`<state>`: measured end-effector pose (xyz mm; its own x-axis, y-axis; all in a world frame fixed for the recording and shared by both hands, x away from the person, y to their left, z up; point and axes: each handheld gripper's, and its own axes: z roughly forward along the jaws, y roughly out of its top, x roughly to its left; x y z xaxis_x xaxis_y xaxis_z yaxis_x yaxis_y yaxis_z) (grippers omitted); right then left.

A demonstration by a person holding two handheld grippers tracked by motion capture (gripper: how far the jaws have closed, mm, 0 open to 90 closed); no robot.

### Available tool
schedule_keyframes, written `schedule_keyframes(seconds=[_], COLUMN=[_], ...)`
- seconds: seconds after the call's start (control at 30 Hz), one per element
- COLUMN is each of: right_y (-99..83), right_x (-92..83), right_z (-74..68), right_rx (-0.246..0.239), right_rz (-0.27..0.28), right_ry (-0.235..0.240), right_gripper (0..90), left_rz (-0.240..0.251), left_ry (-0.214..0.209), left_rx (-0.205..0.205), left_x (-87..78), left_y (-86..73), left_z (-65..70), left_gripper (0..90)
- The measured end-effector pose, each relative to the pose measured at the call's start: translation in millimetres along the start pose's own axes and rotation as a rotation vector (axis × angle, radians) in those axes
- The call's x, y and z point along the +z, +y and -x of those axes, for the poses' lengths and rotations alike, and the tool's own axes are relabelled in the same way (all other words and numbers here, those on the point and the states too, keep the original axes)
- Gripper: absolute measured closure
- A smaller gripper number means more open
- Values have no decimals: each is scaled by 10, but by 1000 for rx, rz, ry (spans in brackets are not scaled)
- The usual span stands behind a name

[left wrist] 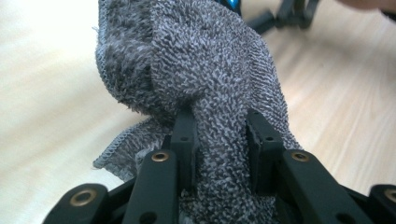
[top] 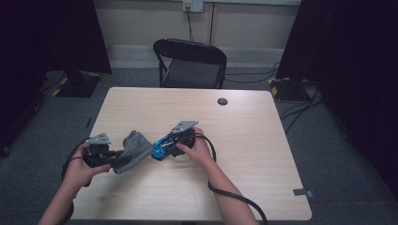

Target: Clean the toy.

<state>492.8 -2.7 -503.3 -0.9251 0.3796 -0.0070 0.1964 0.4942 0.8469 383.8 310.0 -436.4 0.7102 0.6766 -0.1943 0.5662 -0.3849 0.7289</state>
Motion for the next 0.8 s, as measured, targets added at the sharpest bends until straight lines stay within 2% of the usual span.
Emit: schedule_keyframes(seconds=[0.1, 0.23, 0.33, 0.8], right_y=[0, 0, 0, 0], right_x=[0, 0, 0, -1], right_z=[-2, -1, -1, -4], right_rx=[-1, -1, -1, -1], right_rz=[0, 0, 0, 0], right_ry=[-1, 0, 0, -1], right_gripper=[97, 97, 98, 98], left_rz=[25, 59, 70, 98], left_ry=[24, 31, 38, 88], left_rx=[-12, -12, -28, -59], left_x=[-3, 44, 107, 613], left_y=[111, 261, 341, 726], left_z=[-81, -184, -247, -466], left_gripper=[685, 686, 686, 686])
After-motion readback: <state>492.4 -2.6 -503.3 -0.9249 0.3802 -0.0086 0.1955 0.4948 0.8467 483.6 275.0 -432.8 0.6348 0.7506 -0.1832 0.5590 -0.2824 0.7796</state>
